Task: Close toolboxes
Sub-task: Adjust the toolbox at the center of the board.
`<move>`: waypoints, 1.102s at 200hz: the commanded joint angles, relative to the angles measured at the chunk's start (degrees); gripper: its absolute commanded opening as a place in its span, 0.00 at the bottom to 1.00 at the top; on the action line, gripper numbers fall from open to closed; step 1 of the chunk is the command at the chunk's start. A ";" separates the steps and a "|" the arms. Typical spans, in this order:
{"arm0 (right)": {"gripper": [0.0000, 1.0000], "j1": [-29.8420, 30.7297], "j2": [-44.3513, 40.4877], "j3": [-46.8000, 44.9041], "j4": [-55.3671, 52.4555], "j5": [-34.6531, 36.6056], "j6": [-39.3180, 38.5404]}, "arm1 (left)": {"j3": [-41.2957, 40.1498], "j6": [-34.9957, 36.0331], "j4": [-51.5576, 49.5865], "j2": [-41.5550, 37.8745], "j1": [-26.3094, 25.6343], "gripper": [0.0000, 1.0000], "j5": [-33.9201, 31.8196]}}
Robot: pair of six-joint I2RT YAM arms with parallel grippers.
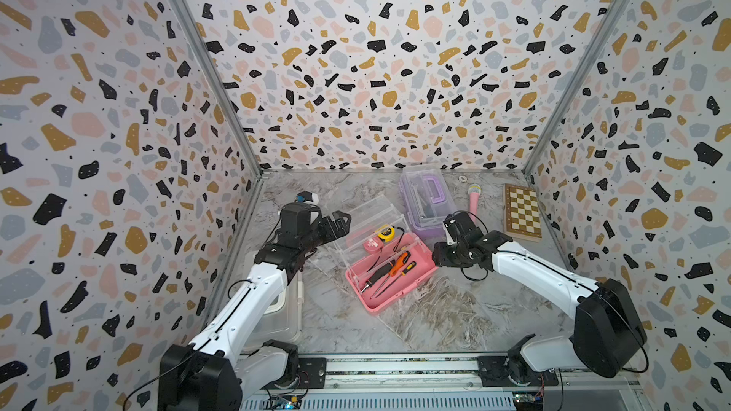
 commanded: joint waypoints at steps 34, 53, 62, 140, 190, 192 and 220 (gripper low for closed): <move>0.56 2.23 0.57 -3.61 5.84 -2.61 19.96 | -0.37 1.87 0.98 -1.17 0.38 0.99 -1.14; 0.46 2.23 0.77 -5.89 8.43 -1.50 22.21 | -0.44 2.04 0.85 -1.66 0.34 0.99 -1.52; 0.41 2.23 1.11 -6.85 10.02 -1.12 22.99 | -0.50 2.00 0.80 -1.66 0.34 0.99 -1.52; 0.06 0.38 5.25 -7.26 12.13 2.51 20.82 | -0.38 2.22 0.59 -1.49 0.34 0.99 -1.61; 0.00 -6.09 3.61 -7.97 9.43 4.37 14.49 | 0.02 2.26 0.61 -0.88 0.32 0.99 -1.61; 0.00 -6.57 3.52 -8.21 9.50 4.18 14.38 | 0.04 2.30 0.57 -0.79 0.33 0.99 -1.61; 0.00 -11.29 2.14 -9.61 9.78 2.33 10.87 | 0.04 1.97 0.39 -0.59 0.34 0.99 -1.78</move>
